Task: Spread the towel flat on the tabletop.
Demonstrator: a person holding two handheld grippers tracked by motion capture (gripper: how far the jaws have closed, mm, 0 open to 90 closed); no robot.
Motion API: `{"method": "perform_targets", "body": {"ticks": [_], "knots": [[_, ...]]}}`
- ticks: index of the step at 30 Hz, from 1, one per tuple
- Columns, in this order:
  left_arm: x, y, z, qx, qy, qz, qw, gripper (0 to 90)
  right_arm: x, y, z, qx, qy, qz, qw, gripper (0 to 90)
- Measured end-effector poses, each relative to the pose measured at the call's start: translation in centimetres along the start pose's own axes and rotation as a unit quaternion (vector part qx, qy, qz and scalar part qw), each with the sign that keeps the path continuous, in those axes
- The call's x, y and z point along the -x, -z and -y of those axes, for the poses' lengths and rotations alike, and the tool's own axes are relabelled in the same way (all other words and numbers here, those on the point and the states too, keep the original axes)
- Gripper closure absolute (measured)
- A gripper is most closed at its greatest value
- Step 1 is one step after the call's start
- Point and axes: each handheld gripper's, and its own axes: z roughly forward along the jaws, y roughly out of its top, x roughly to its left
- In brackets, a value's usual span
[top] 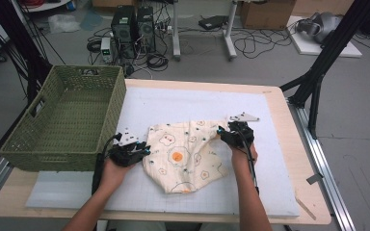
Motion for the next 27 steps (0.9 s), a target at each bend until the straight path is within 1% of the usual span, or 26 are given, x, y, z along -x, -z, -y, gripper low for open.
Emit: {"method": "perform_targets", "body": {"ticks": [1, 2, 3, 5, 6, 7, 8, 9, 10, 11, 12, 13, 14, 15, 16, 17, 18, 19, 20, 21, 22, 23, 24, 25, 27], "knots": [[-0.2, 0.1, 0.0, 0.001, 0.005, 0.000, 1.0000, 67.5, -0.1, 0.4, 0.2, 0.000, 0.013, -0.002, 0.9999, 53.4], [-0.2, 0.0, 0.0, 0.001, 0.010, -0.003, 0.9999, 63.7, -0.1, 0.9, 0.5, -0.002, 0.021, -0.004, 0.9998, 53.3], [-0.2, 0.0, 0.0, 0.001, 0.010, -0.003, 0.9999, 60.8, -0.1, 1.3, 0.8, -0.003, 0.021, -0.015, 0.9997, 53.1], [-0.3, -0.1, 0.0, 0.000, 0.020, -0.006, 0.9998, 53.6, -0.3, 2.1, 1.6, -0.003, 0.029, -0.033, 0.9990, 53.2], [-0.3, 0.0, 0.0, 0.001, 0.020, -0.007, 0.9998, 52.8, -0.6, 2.5, 2.1, -0.003, 0.032, -0.044, 0.9985, 53.3], [-0.3, 0.0, 0.0, 0.001, 0.020, -0.007, 0.9998, 52.6, -0.8, 2.8, 2.5, 0.001, 0.036, -0.061, 0.9975, 54.2], [-0.4, 0.0, 0.0, 0.005, 0.023, -0.008, 0.9997, 52.0, -1.1, 3.0, 3.1, 0.005, 0.037, -0.076, 0.9964, 57.0], [-0.4, 0.0, 0.0, 0.005, 0.023, -0.008, 0.9997, 51.2, -1.1, 3.0, 3.1, 0.005, 0.037, -0.076, 0.9964, 57.0], [-0.4, 0.0, 0.0, 0.007, 0.024, -0.009, 0.9996, 50.4, -1.8, 3.3, 4.1, 0.002, 0.045, -0.099, 0.9941, 59.1], [-0.5, 0.0, 0.0, 0.009, 0.025, -0.009, 0.9996, 50.4, -1.8, 3.3, 4.1, 0.002, 0.045, -0.099, 0.9941, 59.1], [-0.4, 0.0, 0.0, 0.015, 0.028, -0.008, 0.9995, 49.2, -2.7, 3.1, 4.8, -0.011, 0.053, -0.127, 0.9904, 60.7], [-0.4, 0.1, 0.0, 0.016, 0.028, -0.006, 0.9995, 48.6, -3.1, 3.0, 5.1, -0.016, 0.056, -0.142, 0.9881, 61.3], [-0.4, 0.1, 0.0, 0.016, 0.028, -0.006, 0.9995, 48.5, -3.1, 3.0, 5.1, -0.016, 0.056, -0.142, 0.9881, 61.3], [-0.4, 0.1, -0.1, 0.017, 0.028, -0.004, 0.9994, 48.5, -3.5, 2.9, 5.3, -0.027, 0.060, -0.152, 0.9862, 64.7], [-0.4, 0.1, -0.1, 0.018, 0.027, -0.003, 0.9995, 48.3, -3.9, 2.8, 5.5, -0.035, 0.070, -0.153, 0.9851, 70.7], [-0.4, 0.1, -0.1, 0.016, 0.025, -0.001, 0.9996, 48.3, -4.2, 3.0, 5.5, -0.040, 0.085, -0.149, 0.9844, 85.4], [-0.4, 0.1, -0.1, 0.016, 0.025, -0.001, 0.9996, 48.3, -4.1, 3.2, 5.6, -0.045, 0.080, -0.147, 0.9848, 88.9], [-0.4, 0.1, -0.1, 0.016, 0.026, 0.000, 0.9995, 48.3, -3.9, 3.4, 5.7, -0.050, 0.075, -0.143, 0.9856, 89.0], [-0.4, 0.1, -0.1, 0.016, 0.027, 0.001, 0.9995, 48.3, -3.9, 3.4, 5.7, -0.050, 0.075, -0.143, 0.9856, 89.0], [-0.4, 0.0, 0.0, 0.018, 0.029, 0.001, 0.9994, 48.3, -3.7, 3.7, 5.8, -0.051, 0.079, -0.132, 0.9868, 89.1], [-0.4, 0.0, 0.0, 0.018, 0.029, 0.001, 0.9994, 48.3, -3.4, 4.2, 6.0, -0.056, 0.078, -0.123, 0.9878, 89.1], [-0.4, 0.0, 0.0, 0.018, 0.030, 0.002, 0.9994, 48.3, -2.8, 5.2, 6.7, -0.058, 0.073, -0.110, 0.9895, 89.2], [-0.4, 0.0, 0.0, 0.018, 0.032, 0.002, 0.9993, 48.2, -2.5, 5.8, 7.1, -0.059, 0.074, -0.103, 0.9902, 89.2], [-0.4, 0.0, 0.0, 0.017, 0.032, 0.003, 0.9994, 48.2, -2.5, 5.8, 7.1, -0.059, 0.074, -0.103, 0.9902, 89.2], [-0.4, -0.1, 0.0, 0.015, 0.031, 0.003, 0.9994, 48.1, -1.8, 7.1, 7.9, -0.064, 0.067, -0.092, 0.9914, 89.2]]}}
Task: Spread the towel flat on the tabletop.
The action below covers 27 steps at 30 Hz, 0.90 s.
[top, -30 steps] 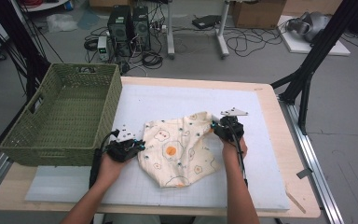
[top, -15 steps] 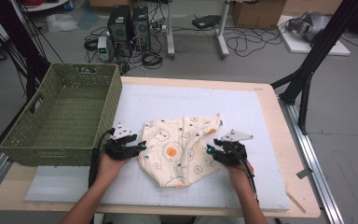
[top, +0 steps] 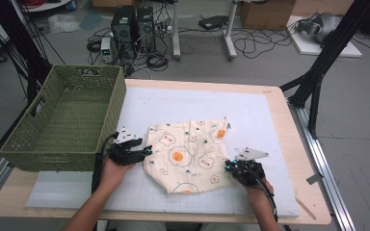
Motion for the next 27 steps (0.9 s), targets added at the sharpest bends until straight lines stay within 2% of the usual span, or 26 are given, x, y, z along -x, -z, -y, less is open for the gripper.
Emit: {"method": "perform_targets", "body": {"ticks": [2, 3, 4, 6, 9, 11, 12, 13, 14, 15, 16, 17, 18, 20, 21, 22, 23, 25, 26, 27], "knots": [[0.0, -0.1, 0.0, -0.003, 0.000, 0.002, 1.0000, 47.4, 0.1, 1.7, 1.2, -0.013, 0.001, 0.015, 0.9998, 89.2], [0.0, -0.1, 0.0, -0.003, 0.000, 0.002, 1.0000, 47.4, 0.1, 1.7, 1.2, -0.013, 0.001, 0.015, 0.9998, 89.2], [0.0, -0.1, 0.1, -0.004, 0.002, 0.003, 1.0000, 47.3, -0.1, 2.6, 2.0, -0.018, 0.003, 0.020, 0.9996, 89.5], [0.0, -0.1, 0.1, -0.006, 0.002, 0.004, 1.0000, 47.2, -0.3, 3.4, 2.6, -0.022, 0.004, 0.023, 0.9995, 89.5], [0.1, -0.3, 0.1, -0.007, 0.007, 0.013, 0.9999, 47.1, -0.5, 4.2, 3.2, -0.016, 0.002, 0.024, 0.9996, 89.5], [0.2, -0.6, 0.0, -0.010, 0.009, 0.018, 0.9997, 47.3, -0.4, 4.5, 3.1, 0.002, -0.001, 0.024, 0.9997, 83.7], [0.3, -0.8, -0.1, -0.010, 0.011, 0.021, 0.9997, 47.3, -0.4, 4.5, 3.1, 0.002, -0.001, 0.024, 0.9997, 83.7], [0.6, -1.2, -0.2, -0.019, 0.009, 0.031, 0.9993, 46.7, -0.2, 4.5, 2.7, 0.019, -0.003, 0.029, 0.9994, 77.1], [0.8, -1.5, -0.3, -0.028, 0.003, 0.035, 0.9990, 46.6, 0.0, 4.4, 2.5, 0.024, -0.003, 0.029, 0.9993, 73.7], [0.8, -1.5, -0.3, -0.028, 0.003, 0.035, 0.9990, 46.0, 0.0, 4.4, 2.5, 0.024, -0.003, 0.029, 0.9993, 73.7], [1.4, -2.0, -0.5, -0.050, -0.024, 0.035, 0.9978, 44.7, 0.3, 4.0, 2.0, 0.032, -0.008, 0.032, 0.9989, 67.2], [1.4, -2.0, -0.5, -0.050, -0.024, 0.035, 0.9978, 43.4, 0.3, 4.0, 2.0, 0.032, -0.008, 0.032, 0.9989, 67.2], [1.9, -2.2, -0.5, -0.052, -0.039, 0.026, 0.9975, 45.7, 0.6, 3.4, 1.5, 0.038, -0.008, 0.035, 0.9986, 59.3], [2.0, -2.2, -0.6, -0.050, -0.043, 0.020, 0.9976, 53.7, 0.9, 2.7, 0.9, 0.042, -0.016, 0.037, 0.9983, 51.3], [2.0, -2.1, -0.6, -0.048, -0.044, 0.016, 0.9978, 63.7, 1.0, 2.2, 0.6, 0.044, -0.017, 0.037, 0.9982, 47.1], [2.0, -2.2, -0.6, -0.046, -0.048, 0.019, 0.9976, 82.2, 1.1, 1.8, 0.3, 0.046, -0.022, 0.037, 0.9980, 43.8], [2.0, -2.2, -0.6, -0.046, -0.048, 0.019, 0.9976, 86.0, 1.3, 1.2, 0.0, 0.049, -0.024, 0.033, 0.9980, 42.0], [1.9, -2.3, -0.8, -0.041, -0.049, 0.006, 0.9979, 86.5, 1.3, 0.1, -0.7, 0.050, -0.022, 0.020, 0.9983, 41.0], [1.5, -2.3, -0.9, -0.038, -0.038, 0.000, 0.9985, 86.5, 1.3, -0.4, -1.1, 0.050, -0.018, 0.018, 0.9984, 41.1], [0.7, -2.3, -1.1, -0.020, -0.008, -0.014, 0.9997, 86.5, 1.2, -1.0, -1.5, 0.046, -0.013, 0.014, 0.9988, 41.3]]}}
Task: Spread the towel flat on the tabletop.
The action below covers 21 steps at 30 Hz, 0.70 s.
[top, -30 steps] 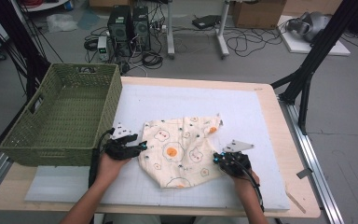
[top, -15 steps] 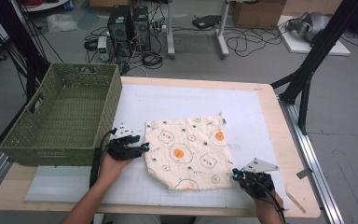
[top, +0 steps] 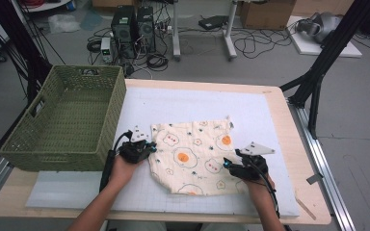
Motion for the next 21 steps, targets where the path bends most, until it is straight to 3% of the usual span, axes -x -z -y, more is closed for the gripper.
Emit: {"method": "perform_targets", "body": {"ticks": [1, 2, 4, 5, 9, 10, 13, 14, 16, 17, 18, 19, 21], "knots": [[0.0, 0.0, 0.0, 0.000, 0.000, 0.000, 1.0000, 86.5, 0.0, 0.0, 0.0, 0.000, 0.000, 0.000, 1.0000, 41.3], [-0.9, 0.0, -0.4, 0.004, 0.018, -0.010, 0.9998, 86.5, -0.2, -1.1, -0.6, -0.010, 0.007, -0.002, 0.9999, 41.1], [-1.2, 0.0, -0.6, 0.009, 0.019, -0.018, 0.9996, 86.5, -0.3, -1.6, -0.8, -0.010, 0.004, -0.003, 0.9999, 41.2], [-1.8, -0.2, -1.2, 0.018, 0.034, -0.024, 0.9990, 86.5, -0.4, -2.5, -1.2, -0.018, -0.004, 0.004, 0.9998, 40.3], [-2.5, -0.8, -2.2, 0.018, 0.043, -0.032, 0.9984, 86.4, -0.2, -4.0, -1.7, -0.027, -0.013, 0.002, 0.9995, 41.2], [-2.7, -1.3, -2.3, 0.034, 0.046, -0.037, 0.9977, 86.5, -0.2, -4.1, -1.8, -0.028, -0.015, -0.001, 0.9995, 46.4], [-2.9, -2.1, -1.8, 0.014, 0.051, -0.036, 0.9980, 86.4, 0.0, -4.3, -2.1, -0.029, -0.011, -0.024, 0.9992, 80.3], [-3.0, -2.5, -1.6, -0.002, 0.048, -0.034, 0.9982, 86.4, -0.1, -4.4, -2.2, -0.030, -0.009, -0.025, 0.9992, 85.6], [-2.9, -2.4, -1.7, 0.007, 0.048, -0.035, 0.9982, 84.6, -0.1, -4.5, -2.4, -0.034, -0.004, -0.022, 0.9992, 86.6], [-2.9, -2.2, -1.8, 0.023, 0.065, -0.034, 0.9970, 80.0, -0.1, -4.5, -2.7, -0.034, 0.011, 0.013, 0.9993, 87.0], [-3.0, -2.2, -1.8, 0.028, 0.074, -0.036, 0.9962, 71.8, 0.1, -4.5, -2.7, -0.032, 0.010, 0.028, 0.9991, 87.0], [-3.0, -2.2, -1.8, 0.028, 0.074, -0.036, 0.9962, 64.2, 0.4, -4.5, -2.6, -0.030, 0.003, 0.047, 0.9984, 87.0], [-3.0, -2.1, -1.8, 0.028, 0.101, -0.023, 0.9942, 52.1, 1.2, -4.4, -2.3, -0.030, -0.016, 0.084, 0.9959, 87.0]]}}
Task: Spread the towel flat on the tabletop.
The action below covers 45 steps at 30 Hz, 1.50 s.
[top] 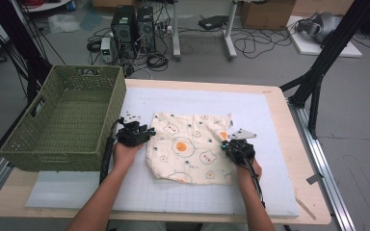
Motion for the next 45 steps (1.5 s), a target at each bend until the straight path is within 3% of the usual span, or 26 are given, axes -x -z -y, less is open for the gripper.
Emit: {"method": "perform_targets", "body": {"ticks": [1, 2, 3, 5, 8, 9, 12, 13, 16, 18, 20, 23, 24, 25, 28, 30, 35, 38, 39, 40, 41, 42, 43, 45], "knots": [[0.0, 0.0, 0.0, 0.000, 0.000, 0.000, 1.0000, 47.7, 0.0, 0.0, 0.0, 0.000, 0.000, 0.000, 1.0000, 87.0], [0.2, 0.2, 0.0, -0.002, -0.001, 0.012, 0.9999, 46.7, 0.8, 0.0, 0.3, -0.004, -0.020, 0.025, 0.9995, 86.8], [0.4, 0.4, 0.0, 0.002, -0.006, 0.015, 0.9999, 45.6, 1.0, 0.1, 0.4, -0.004, -0.024, 0.037, 0.9990, 86.5], [0.7, 0.9, -0.1, 0.010, -0.012, 0.026, 0.9996, 45.1, 1.3, 0.3, 0.5, 0.000, -0.038, 0.028, 0.9989, 81.2], [1.1, 1.8, 0.0, 0.019, -0.027, 0.037, 0.9988, 45.1, 1.3, 1.0, 0.5, 0.017, -0.045, 0.023, 0.9986, 60.2], [1.2, 2.0, 0.1, 0.021, -0.033, 0.044, 0.9983, 45.0, 1.3, 1.2, 0.5, 0.021, -0.045, 0.017, 0.9986, 58.4], [1.5, 2.7, 0.3, 0.025, -0.042, 0.056, 0.9973, 44.2, 1.1, 1.8, 0.5, 0.028, -0.029, 0.020, 0.9990, 53.2], [1.6, 3.0, 0.4, 0.027, -0.047, 0.060, 0.9967, 44.2, 0.8, 2.5, 0.7, 0.041, -0.021, 0.005, 0.9989, 50.9], [2.1, 3.9, 0.7, 0.022, -0.069, 0.067, 0.9951, 41.1, 0.4, 3.5, 1.0, 0.050, -0.005, -0.005, 0.9987, 49.7], [2.4, 4.6, 1.0, 0.040, -0.076, 0.068, 0.9940, 41.7, 0.3, 3.7, 1.1, 0.053, -0.001, -0.007, 0.9986, 48.8], [2.6, 5.2, 1.3, 0.039, -0.082, 0.078, 0.9928, 42.8, 0.1, 4.4, 1.4, 0.056, 0.008, -0.018, 0.9982, 48.5], [3.3, 6.0, 2.3, 0.019, -0.089, 0.118, 0.9888, 45.0, -0.1, 5.5, 2.0, 0.064, 0.017, -0.026, 0.9974, 47.8], [3.3, 6.0, 2.3, 0.019, -0.089, 0.118, 0.9888, 45.7, -0.1, 5.5, 2.0, 0.064, 0.017, -0.026, 0.9974, 47.8], [3.8, 6.2, 2.9, 0.006, -0.092, 0.139, 0.9859, 46.6, -0.2, 5.9, 2.3, 0.069, 0.014, -0.031, 0.9970, 47.6], [4.3, 6.4, 3.6, -0.005, -0.105, 0.143, 0.9841, 47.6, -0.4, 6.4, 2.7, 0.071, 0.018, -0.031, 0.9968, 47.4], [5.1, 7.0, 4.2, -0.005, -0.138, 0.124, 0.9826, 49.9, -0.5, 6.6, 2.9, 0.073, 0.022, -0.032, 0.9966, 47.2], [5.8, 6.9, 4.7, -0.019, -0.143, 0.134, 0.9804, 52.9, -0.4, 6.6, 3.2, 0.071, 0.021, -0.029, 0.9968, 47.2], [6.9, 5.6, 5.1, -0.046, -0.171, 0.106, 0.9785, 54.4, -0.3, 6.5, 3.3, 0.072, 0.018, -0.032, 0.9968, 47.1], [6.9, 5.6, 5.1, -0.046, -0.171, 0.106, 0.9785, 55.5, -0.3, 6.5, 3.3, 0.072, 0.018, -0.032, 0.9968, 47.1], [7.3, 4.8, 5.2, -0.063, -0.182, 0.087, 0.9775, 56.7, -0.4, 6.5, 3.3, 0.071, 0.015, -0.033, 0.9968, 46.7], [7.3, 4.8, 5.2, -0.063, -0.182, 0.087, 0.9775, 57.7, -0.4, 6.5, 3.2, 0.073, 0.016, -0.033, 0.9967, 46.6], [7.5, 4.8, 5.2, -0.060, -0.180, 0.083, 0.9784, 62.2, -0.4, 6.6, 3.2, 0.073, 0.015, -0.033, 0.9967, 46.3], [7.6, 4.8, 5.1, -0.064, -0.181, 0.089, 0.9774, 62.2, -0.4, 6.6, 3.2, 0.073, 0.015, -0.033, 0.9967, 46.3], [8.0, 4.9, 5.2, -0.063, -0.202, 0.097, 0.9725, 81.7, -0.3, 6.5, 3.3, 0.072, 0.015, -0.033, 0.9968, 45.9]]}}
